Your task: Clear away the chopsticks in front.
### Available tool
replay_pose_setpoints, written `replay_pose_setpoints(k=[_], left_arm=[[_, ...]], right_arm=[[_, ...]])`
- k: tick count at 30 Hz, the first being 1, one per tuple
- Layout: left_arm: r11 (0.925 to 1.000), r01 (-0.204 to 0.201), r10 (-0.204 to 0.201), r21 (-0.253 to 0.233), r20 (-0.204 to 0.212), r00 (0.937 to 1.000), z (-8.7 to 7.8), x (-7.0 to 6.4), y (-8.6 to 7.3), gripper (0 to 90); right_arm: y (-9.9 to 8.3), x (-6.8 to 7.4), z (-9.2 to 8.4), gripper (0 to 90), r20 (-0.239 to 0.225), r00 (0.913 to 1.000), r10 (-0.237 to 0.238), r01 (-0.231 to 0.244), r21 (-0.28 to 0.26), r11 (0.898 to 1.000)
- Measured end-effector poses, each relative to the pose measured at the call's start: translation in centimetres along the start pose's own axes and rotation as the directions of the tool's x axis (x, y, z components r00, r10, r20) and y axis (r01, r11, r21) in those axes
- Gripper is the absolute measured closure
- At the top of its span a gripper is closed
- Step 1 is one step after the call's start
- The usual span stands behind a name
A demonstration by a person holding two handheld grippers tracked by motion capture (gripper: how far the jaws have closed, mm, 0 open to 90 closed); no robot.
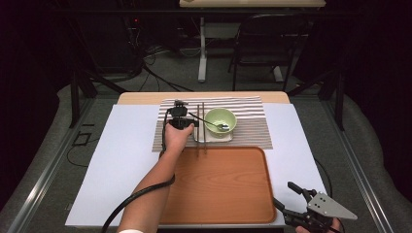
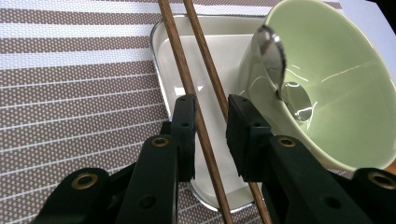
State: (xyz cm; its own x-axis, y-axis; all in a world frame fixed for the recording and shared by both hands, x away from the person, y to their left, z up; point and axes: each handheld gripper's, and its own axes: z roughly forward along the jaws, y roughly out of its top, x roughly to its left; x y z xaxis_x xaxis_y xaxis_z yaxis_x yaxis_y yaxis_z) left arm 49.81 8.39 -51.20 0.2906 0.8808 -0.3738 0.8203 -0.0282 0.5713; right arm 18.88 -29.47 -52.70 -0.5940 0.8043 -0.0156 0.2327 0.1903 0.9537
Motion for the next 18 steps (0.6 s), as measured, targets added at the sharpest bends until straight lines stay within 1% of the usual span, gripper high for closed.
replay_pose_setpoints(k=[4,13,15,18], left_arm=[[0.9999,0.002,-0.001,0.013,-0.006,1.0000,0.4,-0.1,0.0,73.6],[0.9985,0.042,-0.042,0.035,-0.007,0.9991,1.5,-0.1,0.0,75.2],[0.9983,0.040,-0.040,0.042,-0.011,0.9991,1.6,-0.1,0.0,75.2],[0.9979,0.050,-0.049,0.041,-0.015,0.9987,1.8,-0.2,0.0,76.0]], right_arm=[[0.0,0.0,0.0,27.2,0.000,1.0000,-0.001,0.001,0.000,1.000],[0.0,0.0,0.0,27.2,-0.002,1.0000,-0.001,0.001,0.001,1.000],[0.0,0.0,0.0,27.2,-0.002,1.0000,-0.001,0.001,0.001,1.000],[0.0,0.0,0.0,27.2,-0.003,1.0000,-0.002,0.002,0.001,1.000]])
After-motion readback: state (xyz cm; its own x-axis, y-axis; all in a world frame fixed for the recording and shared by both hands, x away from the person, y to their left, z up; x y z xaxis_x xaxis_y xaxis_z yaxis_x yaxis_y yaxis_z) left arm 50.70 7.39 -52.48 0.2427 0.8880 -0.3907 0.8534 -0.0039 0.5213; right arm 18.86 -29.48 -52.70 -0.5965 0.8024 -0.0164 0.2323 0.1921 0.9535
